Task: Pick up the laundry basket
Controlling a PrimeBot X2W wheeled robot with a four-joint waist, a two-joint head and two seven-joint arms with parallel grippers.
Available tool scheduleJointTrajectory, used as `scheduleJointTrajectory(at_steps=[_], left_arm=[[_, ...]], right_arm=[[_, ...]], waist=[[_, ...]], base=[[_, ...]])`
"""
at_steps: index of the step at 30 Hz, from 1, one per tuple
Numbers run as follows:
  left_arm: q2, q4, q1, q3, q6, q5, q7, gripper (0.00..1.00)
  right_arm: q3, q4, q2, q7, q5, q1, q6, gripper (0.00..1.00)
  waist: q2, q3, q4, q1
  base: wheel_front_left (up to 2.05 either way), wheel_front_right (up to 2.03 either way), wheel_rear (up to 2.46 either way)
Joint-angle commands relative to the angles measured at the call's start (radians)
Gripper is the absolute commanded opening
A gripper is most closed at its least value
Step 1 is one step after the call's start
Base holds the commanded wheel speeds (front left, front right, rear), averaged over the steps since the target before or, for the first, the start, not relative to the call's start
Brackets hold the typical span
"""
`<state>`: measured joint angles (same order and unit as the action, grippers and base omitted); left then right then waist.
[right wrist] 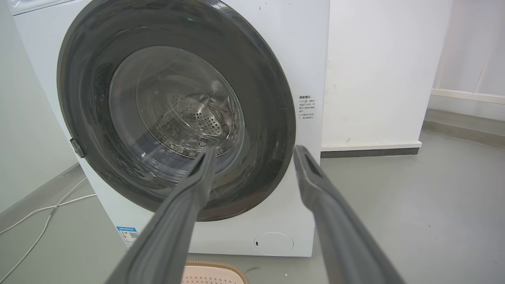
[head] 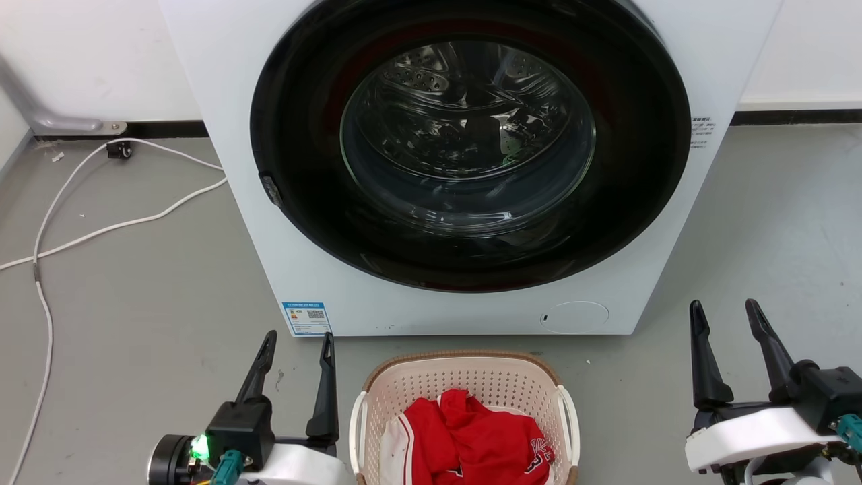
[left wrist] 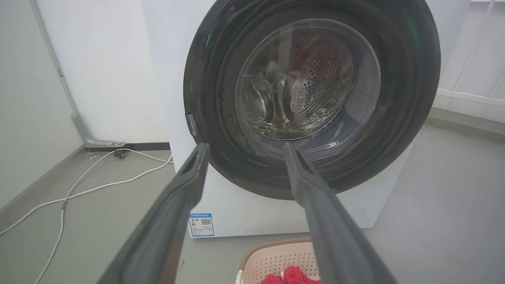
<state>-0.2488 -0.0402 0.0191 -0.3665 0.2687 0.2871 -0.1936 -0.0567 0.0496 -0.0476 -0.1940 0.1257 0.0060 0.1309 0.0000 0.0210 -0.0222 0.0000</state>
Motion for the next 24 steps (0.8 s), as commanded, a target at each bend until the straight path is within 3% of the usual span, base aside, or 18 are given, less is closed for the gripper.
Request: scheduleJointTrajectory(at_steps=[1,8,24], left_arm=[[-0.006,-0.005,-0.012,-0.005,0.005,-0.013,-0.008,1.0],[0.025,0.002,0.019,0.029,-0.059,0.015,-0.024,1.0],[0.096,-0.009,0.066,0.107,-0.16,-0.154,-0.054,1.0]], right_arm=[[-0.001,-0.007,-0.004,-0.008,-0.023,0.007,0.0,1.0],[-0.008,-0.003,-0.004,-0.022,-0.05,0.015,0.0,1.0],[-0.018,0.011,-0.004,-0.053,-0.151,0.022,0.0,1.0]], waist=[[0.0,0.0,0.0,0.0],[0.0,0.003,-0.004,0.0],[0.0,0.005,-0.004,0.0]], base=[[0.0,0.0,0.0],[0.0,0.0,0.0],[0.0,0.0,0.0]])
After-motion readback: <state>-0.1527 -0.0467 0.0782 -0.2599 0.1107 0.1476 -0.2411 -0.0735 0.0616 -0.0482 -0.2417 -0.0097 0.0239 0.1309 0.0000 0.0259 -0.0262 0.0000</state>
